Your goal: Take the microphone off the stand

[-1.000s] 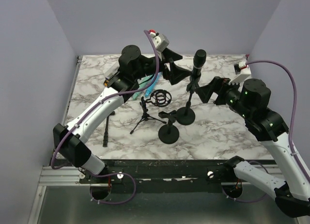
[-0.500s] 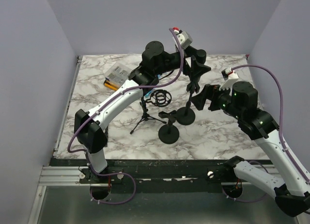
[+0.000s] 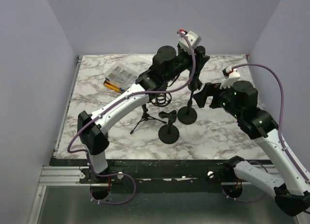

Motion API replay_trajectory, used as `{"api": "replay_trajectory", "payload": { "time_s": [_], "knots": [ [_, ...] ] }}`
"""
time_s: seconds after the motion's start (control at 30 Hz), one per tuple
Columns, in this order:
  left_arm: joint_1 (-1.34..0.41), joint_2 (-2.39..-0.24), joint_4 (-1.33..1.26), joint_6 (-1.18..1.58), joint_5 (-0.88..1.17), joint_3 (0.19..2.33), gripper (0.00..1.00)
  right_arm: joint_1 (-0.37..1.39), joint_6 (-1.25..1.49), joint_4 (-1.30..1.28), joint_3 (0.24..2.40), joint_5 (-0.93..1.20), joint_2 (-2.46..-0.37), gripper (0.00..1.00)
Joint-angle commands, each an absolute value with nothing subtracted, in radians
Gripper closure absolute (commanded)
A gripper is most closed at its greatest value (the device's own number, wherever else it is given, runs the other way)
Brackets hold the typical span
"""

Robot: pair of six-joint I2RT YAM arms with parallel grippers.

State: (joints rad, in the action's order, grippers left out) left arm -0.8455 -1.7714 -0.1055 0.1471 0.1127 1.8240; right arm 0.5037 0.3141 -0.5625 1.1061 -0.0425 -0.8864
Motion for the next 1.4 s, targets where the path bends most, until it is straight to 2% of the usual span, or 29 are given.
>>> {"api": "replay_trajectory", "payload": {
  "time_s": [0.0, 0.13, 0.3, 0.5, 0.87, 1.0, 1.03, 1.07, 1.13, 1.37],
  "knots": [
    [-0.92, -1.758, -0.031, 0.127, -0.298, 1.876, 1.0, 0.505, 0.256, -0.481, 1.135, -0.041, -0.892, 0.0],
    [-0.994, -1.75, -0.059, 0.098, -0.517, 1.869, 1.0, 0.506, 0.229, -0.426, 1.143, -0.042, -0.902, 0.0],
    [-1.027, -1.758, -0.061, 0.109, -0.632, 1.885, 1.0, 0.506, 0.197, -0.373, 1.127, -0.064, -0.928, 0.0],
    [-1.034, -1.794, -0.002, 0.13, -0.649, 1.955, 1.0, 0.506, 0.14, -0.276, 1.06, -0.129, -0.968, 0.02],
    [-1.034, -1.794, 0.023, 0.152, -0.643, 1.953, 1.0, 0.508, 0.101, -0.122, 0.998, -0.052, -1.0, 0.13],
    [-1.034, -1.793, 0.025, 0.153, -0.638, 1.944, 1.0, 0.507, 0.095, -0.098, 0.983, -0.037, -1.026, 0.26],
    [-1.034, -1.79, 0.024, 0.153, -0.634, 1.941, 1.0, 0.508, 0.095, -0.088, 0.974, -0.036, -1.028, 0.33],
    [-1.034, -1.789, 0.02, 0.155, -0.631, 1.937, 1.0, 0.508, 0.095, -0.074, 0.966, -0.031, -1.031, 0.45],
    [-1.034, -1.785, 0.022, 0.153, -0.627, 1.936, 1.0, 0.508, 0.093, -0.078, 0.96, -0.041, -1.034, 0.97],
    [-1.034, -1.739, 0.04, 0.139, -0.575, 1.952, 1.0, 0.508, 0.106, -0.113, 0.923, -0.135, -1.021, 1.0]
  ]
}}
